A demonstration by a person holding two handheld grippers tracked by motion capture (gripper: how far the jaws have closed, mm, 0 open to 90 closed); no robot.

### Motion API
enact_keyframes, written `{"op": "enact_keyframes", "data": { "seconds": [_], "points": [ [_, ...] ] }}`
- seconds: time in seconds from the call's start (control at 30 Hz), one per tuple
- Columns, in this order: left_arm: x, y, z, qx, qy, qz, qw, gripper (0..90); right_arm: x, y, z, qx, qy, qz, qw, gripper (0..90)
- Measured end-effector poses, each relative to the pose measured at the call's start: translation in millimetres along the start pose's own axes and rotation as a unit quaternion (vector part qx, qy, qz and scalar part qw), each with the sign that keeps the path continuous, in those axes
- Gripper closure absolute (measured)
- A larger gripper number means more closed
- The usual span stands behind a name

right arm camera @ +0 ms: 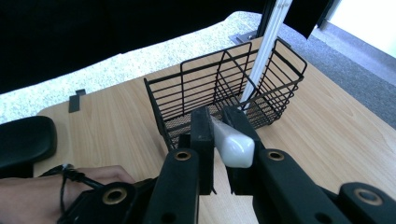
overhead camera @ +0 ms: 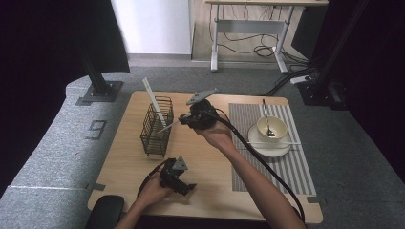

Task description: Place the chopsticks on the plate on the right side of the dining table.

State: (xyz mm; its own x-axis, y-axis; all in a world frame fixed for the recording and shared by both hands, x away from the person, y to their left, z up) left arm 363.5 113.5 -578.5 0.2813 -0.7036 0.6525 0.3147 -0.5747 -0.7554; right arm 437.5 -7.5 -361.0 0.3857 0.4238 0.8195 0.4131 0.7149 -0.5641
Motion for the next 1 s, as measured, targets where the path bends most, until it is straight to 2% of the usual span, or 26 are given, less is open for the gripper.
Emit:
{"op": "enact_keyframes", "data": {
  "seconds": [0.23, 0.67, 0.83, 1.0],
  "points": [
    [0.0, -0.1, 0.0, 0.0, 0.0, 0.0, 1.0, 0.0, 4.1, -19.5, -0.5, 0.003, 0.005, -0.013, 0.9999, 82.0],
    [0.0, -0.1, 0.1, -0.001, 0.0, 0.0, 1.0, 0.0, 10.9, -55.8, -0.6, -0.015, -0.005, -0.038, 0.9992, 82.0],
    [0.0, -0.6, 0.7, -0.002, 0.002, 0.003, 1.0, 0.0, 7.6, -63.9, -3.4, -0.023, -0.003, -0.038, 0.999, 82.2],
    [0.9, -5.4, 5.9, 0.006, -0.013, 0.007, 0.9999, 6.0, -2.8, -69.2, -5.2, -0.026, -0.005, -0.03, 0.9992, 82.2]
  ]
}}
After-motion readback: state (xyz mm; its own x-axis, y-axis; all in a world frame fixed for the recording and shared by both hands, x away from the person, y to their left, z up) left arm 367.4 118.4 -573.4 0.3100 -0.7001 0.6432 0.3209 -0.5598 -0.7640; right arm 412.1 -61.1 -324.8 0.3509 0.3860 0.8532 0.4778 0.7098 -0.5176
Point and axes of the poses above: each handheld gripper's, and its own axes: y roughly forward along the jaws, x roughly out of its top, z roughly to its left, the point moved 3 cm from there along y, roughly forward along the jaws, and after that the axes turned 6 degrees about y, right-handed, at the moved point
